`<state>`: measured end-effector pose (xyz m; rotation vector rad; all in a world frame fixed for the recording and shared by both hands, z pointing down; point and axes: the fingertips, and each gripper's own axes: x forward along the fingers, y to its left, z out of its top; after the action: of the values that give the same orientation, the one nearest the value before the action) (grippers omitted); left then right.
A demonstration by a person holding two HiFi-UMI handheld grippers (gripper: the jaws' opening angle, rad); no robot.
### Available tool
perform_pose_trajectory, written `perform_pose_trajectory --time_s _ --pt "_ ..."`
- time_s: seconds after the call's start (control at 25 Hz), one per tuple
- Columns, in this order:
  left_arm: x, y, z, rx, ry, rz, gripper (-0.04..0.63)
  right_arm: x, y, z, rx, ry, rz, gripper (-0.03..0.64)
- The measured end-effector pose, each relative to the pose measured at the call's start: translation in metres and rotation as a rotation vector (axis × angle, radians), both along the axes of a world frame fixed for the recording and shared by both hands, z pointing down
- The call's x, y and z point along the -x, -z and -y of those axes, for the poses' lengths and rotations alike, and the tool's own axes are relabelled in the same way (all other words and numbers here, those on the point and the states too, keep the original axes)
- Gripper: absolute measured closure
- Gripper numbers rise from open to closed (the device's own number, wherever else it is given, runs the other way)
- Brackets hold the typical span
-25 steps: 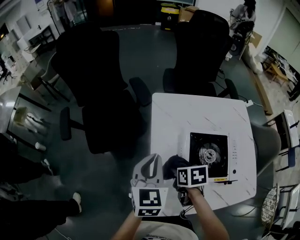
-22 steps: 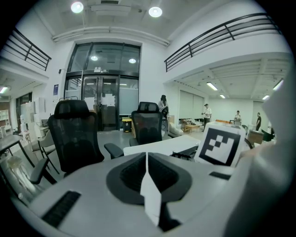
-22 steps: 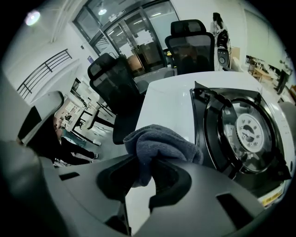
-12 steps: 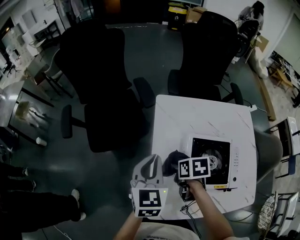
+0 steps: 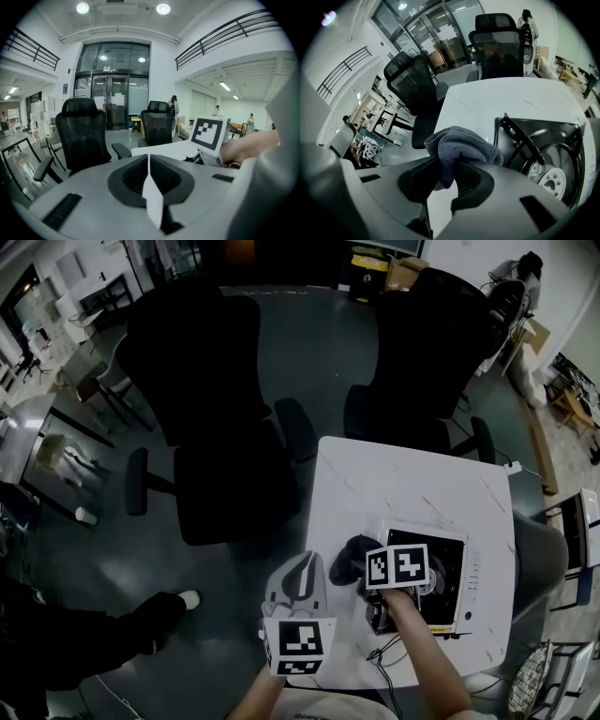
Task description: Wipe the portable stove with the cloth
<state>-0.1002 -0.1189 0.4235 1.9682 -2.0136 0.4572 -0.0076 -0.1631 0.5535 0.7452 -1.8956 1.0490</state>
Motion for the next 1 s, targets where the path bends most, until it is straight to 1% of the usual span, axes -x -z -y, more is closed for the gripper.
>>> perform_pose_trajectory --time_s 0.4,0.6,0.8,1.0 --pt "0.002 -0.002 0.010 0.013 0.044 -0.004 0.572 0.005 0.008 0.051 -0.031 -0.025 0.015 0.528" --pt "0.004 -0.002 0.011 0.020 0.064 0.007 0.574 0.010 0.015 0.063 -0.055 -0.034 0.038 0.528" --pt "0.003 0.001 0.008 0.018 0.080 0.007 0.574 0.020 0.033 0.060 -0.123 -0.028 0.078 0.528" --pt "0.002 0.006 0.007 0.003 0.081 0.014 0.572 0.028 0.062 0.051 -0.244 -0.012 0.157 0.528"
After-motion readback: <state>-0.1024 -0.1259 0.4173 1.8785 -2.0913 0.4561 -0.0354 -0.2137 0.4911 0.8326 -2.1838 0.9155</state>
